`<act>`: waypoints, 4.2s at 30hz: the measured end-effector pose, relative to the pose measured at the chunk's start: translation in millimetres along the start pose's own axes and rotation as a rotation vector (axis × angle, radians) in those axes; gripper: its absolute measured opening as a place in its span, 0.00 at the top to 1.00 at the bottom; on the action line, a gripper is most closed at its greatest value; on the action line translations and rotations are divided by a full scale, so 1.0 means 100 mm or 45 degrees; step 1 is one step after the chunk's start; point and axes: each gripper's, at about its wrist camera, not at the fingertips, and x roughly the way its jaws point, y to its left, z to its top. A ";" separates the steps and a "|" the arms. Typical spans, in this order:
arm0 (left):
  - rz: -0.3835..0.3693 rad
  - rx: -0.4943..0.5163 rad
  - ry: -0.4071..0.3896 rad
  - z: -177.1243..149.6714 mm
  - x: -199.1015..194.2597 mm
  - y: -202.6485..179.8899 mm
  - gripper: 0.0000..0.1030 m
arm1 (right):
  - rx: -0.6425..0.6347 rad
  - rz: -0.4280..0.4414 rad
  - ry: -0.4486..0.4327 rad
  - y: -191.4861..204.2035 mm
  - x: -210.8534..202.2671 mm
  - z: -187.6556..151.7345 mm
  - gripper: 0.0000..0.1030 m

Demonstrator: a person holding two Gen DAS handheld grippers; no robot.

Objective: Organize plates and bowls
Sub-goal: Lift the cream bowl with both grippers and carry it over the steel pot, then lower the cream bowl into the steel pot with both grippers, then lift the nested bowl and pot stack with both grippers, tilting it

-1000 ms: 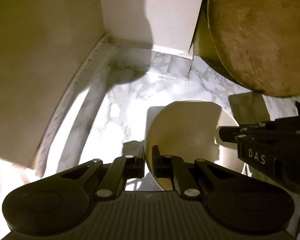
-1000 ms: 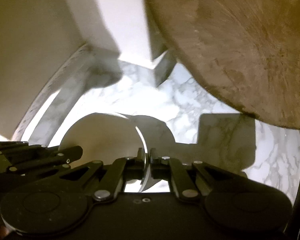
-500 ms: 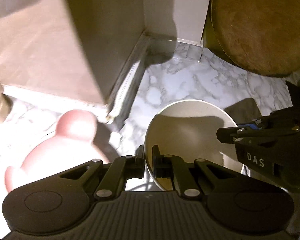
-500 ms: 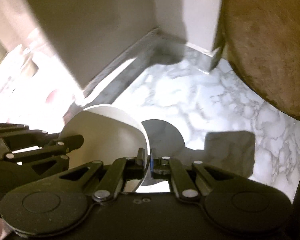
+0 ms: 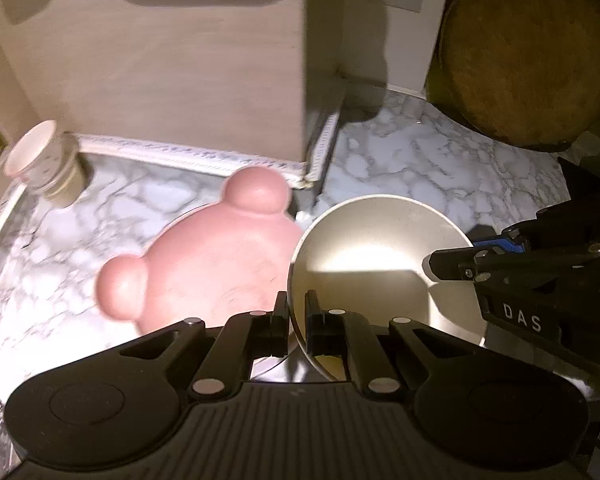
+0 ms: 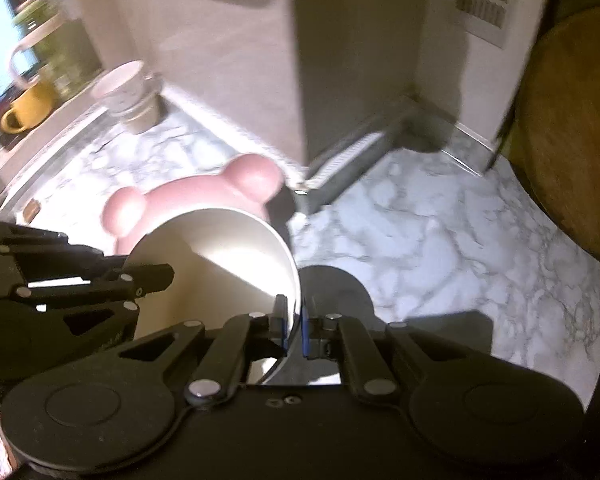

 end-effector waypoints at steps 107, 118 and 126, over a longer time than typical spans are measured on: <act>-0.002 -0.054 -0.167 -1.93 -0.59 0.97 0.92 | -0.270 0.256 -0.119 1.34 -0.15 -1.09 0.53; 0.024 -0.178 -0.190 -2.06 -0.67 1.23 0.42 | -0.245 0.263 -0.153 1.10 -0.19 -1.10 0.38; 0.050 -0.269 -0.186 -2.14 -0.54 1.47 0.28 | -0.200 0.222 -0.113 0.91 0.02 -1.12 0.11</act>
